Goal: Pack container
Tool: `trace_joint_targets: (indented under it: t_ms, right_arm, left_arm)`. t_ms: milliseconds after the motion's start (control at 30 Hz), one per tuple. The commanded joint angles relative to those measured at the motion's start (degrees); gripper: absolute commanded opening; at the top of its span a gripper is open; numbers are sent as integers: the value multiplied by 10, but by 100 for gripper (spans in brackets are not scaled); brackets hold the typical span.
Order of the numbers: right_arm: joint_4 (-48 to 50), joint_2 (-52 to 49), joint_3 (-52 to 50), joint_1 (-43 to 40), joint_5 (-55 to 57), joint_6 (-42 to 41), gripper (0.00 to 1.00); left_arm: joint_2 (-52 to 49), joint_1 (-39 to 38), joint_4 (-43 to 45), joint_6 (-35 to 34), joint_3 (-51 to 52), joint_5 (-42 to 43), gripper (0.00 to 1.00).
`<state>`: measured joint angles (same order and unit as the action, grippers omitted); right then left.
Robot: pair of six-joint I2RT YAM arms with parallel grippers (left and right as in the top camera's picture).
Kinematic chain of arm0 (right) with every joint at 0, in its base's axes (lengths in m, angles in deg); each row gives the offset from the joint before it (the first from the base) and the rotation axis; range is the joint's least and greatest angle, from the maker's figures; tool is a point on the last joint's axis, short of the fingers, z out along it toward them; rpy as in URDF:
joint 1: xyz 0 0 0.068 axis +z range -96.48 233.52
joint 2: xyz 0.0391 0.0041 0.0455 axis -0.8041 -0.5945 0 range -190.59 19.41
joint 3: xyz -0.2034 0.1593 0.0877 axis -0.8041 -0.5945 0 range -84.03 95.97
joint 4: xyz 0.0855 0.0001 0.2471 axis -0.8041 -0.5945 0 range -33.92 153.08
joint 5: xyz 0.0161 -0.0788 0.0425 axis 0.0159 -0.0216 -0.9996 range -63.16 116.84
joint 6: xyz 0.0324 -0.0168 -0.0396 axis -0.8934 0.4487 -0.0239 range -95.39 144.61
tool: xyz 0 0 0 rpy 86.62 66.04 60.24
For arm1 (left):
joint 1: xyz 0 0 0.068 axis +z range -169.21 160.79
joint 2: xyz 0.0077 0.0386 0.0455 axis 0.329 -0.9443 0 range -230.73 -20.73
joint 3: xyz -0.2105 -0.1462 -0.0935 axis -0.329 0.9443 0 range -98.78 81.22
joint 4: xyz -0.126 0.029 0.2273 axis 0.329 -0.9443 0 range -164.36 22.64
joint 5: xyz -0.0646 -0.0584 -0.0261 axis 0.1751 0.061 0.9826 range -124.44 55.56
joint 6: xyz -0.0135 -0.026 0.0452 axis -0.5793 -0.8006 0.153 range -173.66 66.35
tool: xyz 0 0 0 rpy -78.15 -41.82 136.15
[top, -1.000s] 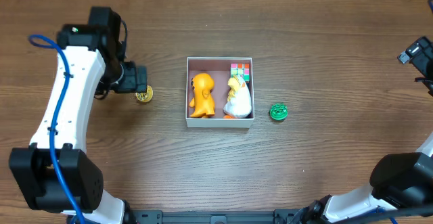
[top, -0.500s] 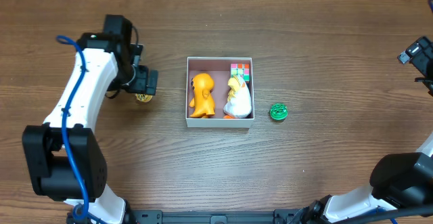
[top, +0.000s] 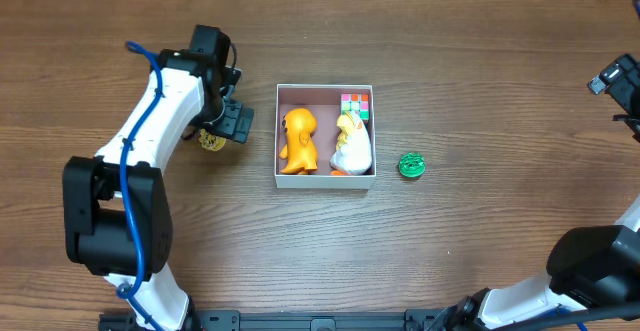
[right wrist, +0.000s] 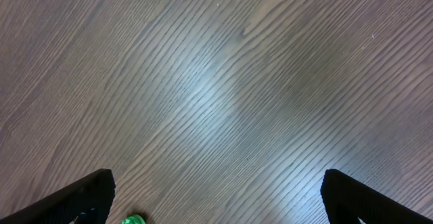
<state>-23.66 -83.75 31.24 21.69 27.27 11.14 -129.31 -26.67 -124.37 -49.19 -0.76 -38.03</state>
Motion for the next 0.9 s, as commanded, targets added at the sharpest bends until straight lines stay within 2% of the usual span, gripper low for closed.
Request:
trace_joint_targets:
  t_ms: [0,300,867]
  right_arm:
    - [2,3,1,-1,3,-2,100]
    - [1,3,1,-1,3,-2,100]
    - [2,3,1,-1,3,-2,100]
  left_arm:
    - [-4,16,3,7,4,-9,100]
    - [-9,16,31,7,5,28,100]
    - [-53,34,64,7,5,21,100]
